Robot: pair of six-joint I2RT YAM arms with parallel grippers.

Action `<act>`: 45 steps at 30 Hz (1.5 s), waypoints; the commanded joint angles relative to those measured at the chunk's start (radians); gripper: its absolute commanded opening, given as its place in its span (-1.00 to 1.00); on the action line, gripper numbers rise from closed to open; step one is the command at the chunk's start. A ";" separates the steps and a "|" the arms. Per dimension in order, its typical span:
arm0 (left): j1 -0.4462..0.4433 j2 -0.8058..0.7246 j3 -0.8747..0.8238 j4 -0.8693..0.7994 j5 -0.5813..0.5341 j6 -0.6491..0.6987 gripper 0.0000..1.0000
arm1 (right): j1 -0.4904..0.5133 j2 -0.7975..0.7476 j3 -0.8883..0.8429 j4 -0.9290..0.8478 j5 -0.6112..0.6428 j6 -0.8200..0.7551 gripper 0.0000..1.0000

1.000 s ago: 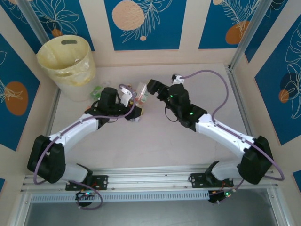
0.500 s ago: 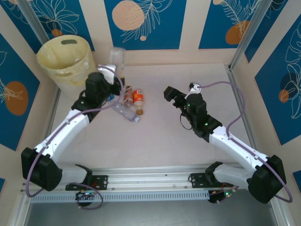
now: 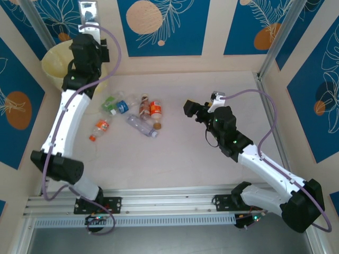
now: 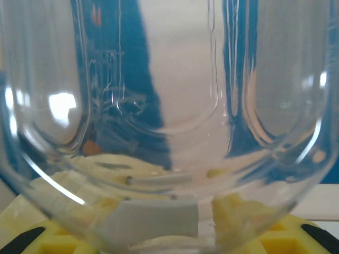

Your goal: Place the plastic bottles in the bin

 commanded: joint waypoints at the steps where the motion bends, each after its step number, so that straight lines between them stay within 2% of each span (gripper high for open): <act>1: 0.084 0.114 0.110 -0.180 -0.012 -0.002 -1.00 | -0.001 -0.022 -0.008 0.031 -0.018 -0.024 0.99; 4: 0.140 0.171 0.184 -0.266 0.075 -0.068 -1.00 | -0.002 -0.029 -0.008 0.016 -0.014 -0.020 0.99; 13: 0.244 0.259 0.283 -0.363 0.308 -0.231 -1.00 | -0.003 -0.031 -0.008 0.007 -0.004 -0.008 0.99; 18: 0.281 0.291 0.298 -0.350 0.295 -0.235 -1.00 | -0.002 -0.034 -0.011 0.006 0.004 -0.014 0.99; 26: 0.320 0.459 0.534 -0.444 0.357 -0.259 -0.98 | -0.004 -0.033 -0.011 0.014 -0.007 -0.008 0.99; 30: 0.321 0.539 0.604 -0.490 0.325 -0.261 -0.92 | -0.005 -0.038 -0.006 0.001 -0.012 0.002 0.99; 33: 0.321 0.565 0.631 -0.515 0.309 -0.256 -0.75 | -0.005 -0.046 0.000 -0.015 -0.012 0.003 0.99; 40: 0.322 0.547 0.631 -0.518 0.359 -0.259 -0.05 | -0.005 -0.048 -0.012 -0.010 -0.001 0.013 0.99; 45: 0.321 0.523 0.631 -0.518 0.388 -0.262 0.36 | -0.006 -0.050 -0.013 -0.022 -0.006 0.013 0.99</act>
